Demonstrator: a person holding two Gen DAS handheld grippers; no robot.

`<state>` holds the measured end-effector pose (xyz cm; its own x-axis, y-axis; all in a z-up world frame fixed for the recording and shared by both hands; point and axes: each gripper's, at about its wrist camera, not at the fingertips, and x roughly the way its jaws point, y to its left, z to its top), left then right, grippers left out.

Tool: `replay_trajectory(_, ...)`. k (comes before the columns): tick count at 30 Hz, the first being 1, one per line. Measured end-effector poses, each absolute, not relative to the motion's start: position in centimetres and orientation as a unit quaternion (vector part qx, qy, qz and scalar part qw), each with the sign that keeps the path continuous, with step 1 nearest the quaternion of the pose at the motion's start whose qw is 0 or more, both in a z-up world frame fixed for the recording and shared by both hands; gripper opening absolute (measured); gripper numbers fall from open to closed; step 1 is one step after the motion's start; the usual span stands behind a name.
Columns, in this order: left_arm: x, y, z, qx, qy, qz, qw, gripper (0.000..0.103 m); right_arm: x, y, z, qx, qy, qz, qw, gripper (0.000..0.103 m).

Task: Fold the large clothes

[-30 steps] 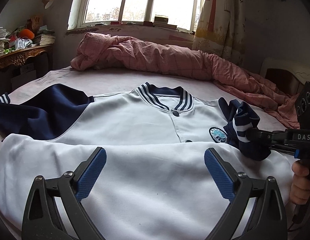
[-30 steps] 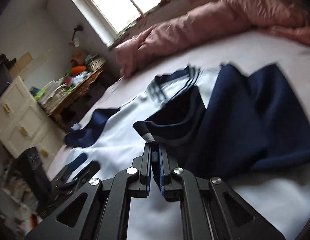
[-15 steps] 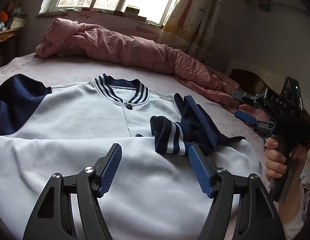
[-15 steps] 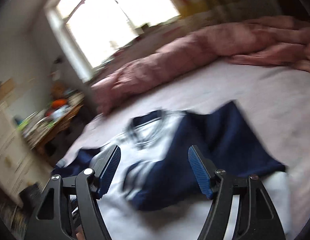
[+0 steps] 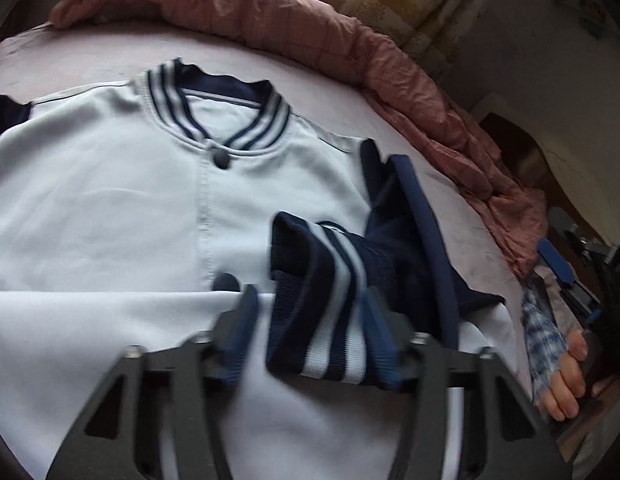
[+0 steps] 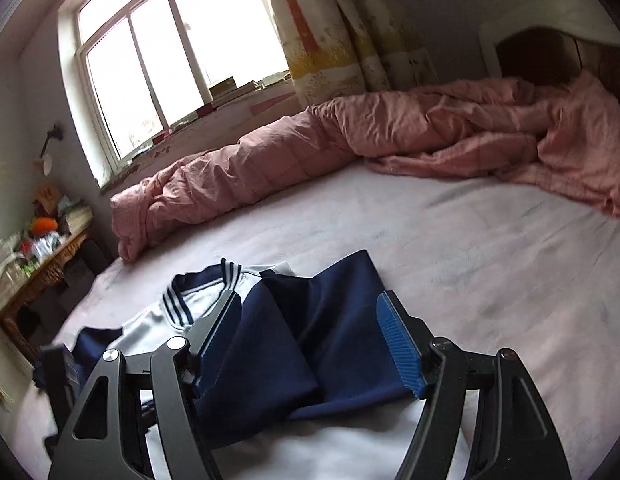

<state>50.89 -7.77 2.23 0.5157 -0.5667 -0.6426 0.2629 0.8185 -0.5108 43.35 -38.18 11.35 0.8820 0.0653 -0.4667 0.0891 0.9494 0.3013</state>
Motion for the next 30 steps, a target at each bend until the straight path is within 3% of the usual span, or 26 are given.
replay_trajectory(2,50.3,-7.9,2.6,-0.162,0.418,-0.248,0.859,0.010,44.0,-37.3,11.2,0.134,0.256,-0.012,0.957,0.072)
replay_trajectory(10,47.8,-3.9,8.9,-0.016,0.266,-0.024,0.963,0.007,46.9,-38.1,8.4,0.165,0.356,0.055,0.918,0.072)
replay_trajectory(14,49.2,-1.2,8.6,0.045,0.266,0.046,0.962,0.008,48.0,-35.2,6.4,0.048,0.402,0.075,0.911,0.072)
replay_trajectory(17,50.6,1.2,7.4,0.013,0.279,0.042,0.959,0.008,48.7,-33.3,4.6,-0.015,0.423,0.031,0.906,0.072)
replay_trajectory(24,51.9,4.9,5.8,-0.072,0.301,0.057,0.949,0.008,49.7,-34.7,2.9,-0.028,0.444,-0.060,0.894,0.072)
replay_trajectory(30,52.3,9.9,5.0,-0.231,0.325,-0.031,0.916,0.024,50.7,-36.3,1.3,-0.011,0.466,-0.064,0.882,0.071)
